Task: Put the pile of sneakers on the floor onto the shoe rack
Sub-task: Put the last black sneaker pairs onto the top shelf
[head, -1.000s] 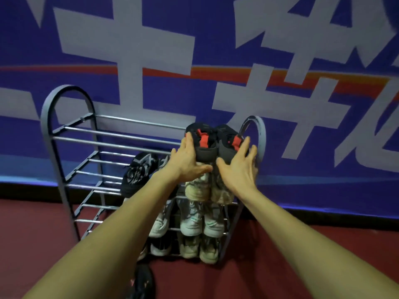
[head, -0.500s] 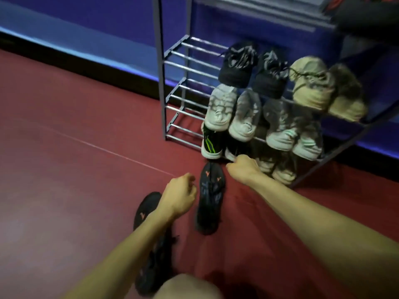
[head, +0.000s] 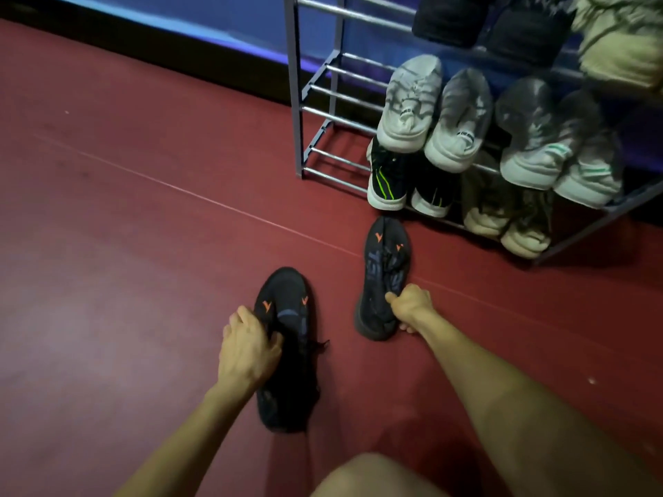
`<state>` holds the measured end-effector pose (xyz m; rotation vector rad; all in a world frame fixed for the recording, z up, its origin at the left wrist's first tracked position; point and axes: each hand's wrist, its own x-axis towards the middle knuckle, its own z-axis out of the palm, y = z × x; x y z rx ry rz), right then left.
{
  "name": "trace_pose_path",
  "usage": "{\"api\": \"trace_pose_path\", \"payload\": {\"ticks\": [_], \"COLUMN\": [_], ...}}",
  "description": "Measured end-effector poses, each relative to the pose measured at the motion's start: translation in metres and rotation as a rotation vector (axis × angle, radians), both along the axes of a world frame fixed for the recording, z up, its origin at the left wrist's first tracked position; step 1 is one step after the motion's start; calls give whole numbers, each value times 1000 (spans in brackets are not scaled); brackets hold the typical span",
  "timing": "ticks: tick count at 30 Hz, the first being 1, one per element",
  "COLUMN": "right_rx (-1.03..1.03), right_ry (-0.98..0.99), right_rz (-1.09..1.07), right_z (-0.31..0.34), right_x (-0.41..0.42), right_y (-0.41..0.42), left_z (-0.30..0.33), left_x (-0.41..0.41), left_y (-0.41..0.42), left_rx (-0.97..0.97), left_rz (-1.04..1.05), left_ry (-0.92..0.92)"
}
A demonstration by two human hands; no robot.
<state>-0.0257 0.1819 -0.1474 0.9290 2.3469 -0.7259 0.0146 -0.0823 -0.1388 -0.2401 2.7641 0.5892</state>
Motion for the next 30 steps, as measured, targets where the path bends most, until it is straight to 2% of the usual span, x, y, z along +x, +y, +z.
{"api": "trace_pose_path", "payload": {"ticks": [3, 6, 8, 14, 18, 25, 30], "right_rx": [38, 105, 141, 229, 255, 298, 264], "right_ry": [-1, 40, 72, 203, 392, 865, 1009], "right_rz": [39, 116, 169, 444, 475, 275, 53], "right_z": [0, 7, 18, 72, 132, 264, 333], "right_x": [1, 3, 5, 6, 6, 15, 8], "right_y": [-1, -6, -11, -24, -32, -6, 40], "left_z": [-6, -7, -11, 9, 74, 223, 305], "left_x": [13, 18, 23, 25, -9, -76, -108], "left_y": [-12, -20, -24, -22, -7, 50, 96], "left_rx": [-114, -48, 0, -52, -22, 92, 167], "left_rz": [46, -30, -35, -113, -166, -265, -330], "left_ry": [-266, -541, -550, -94, 190, 632, 808]}}
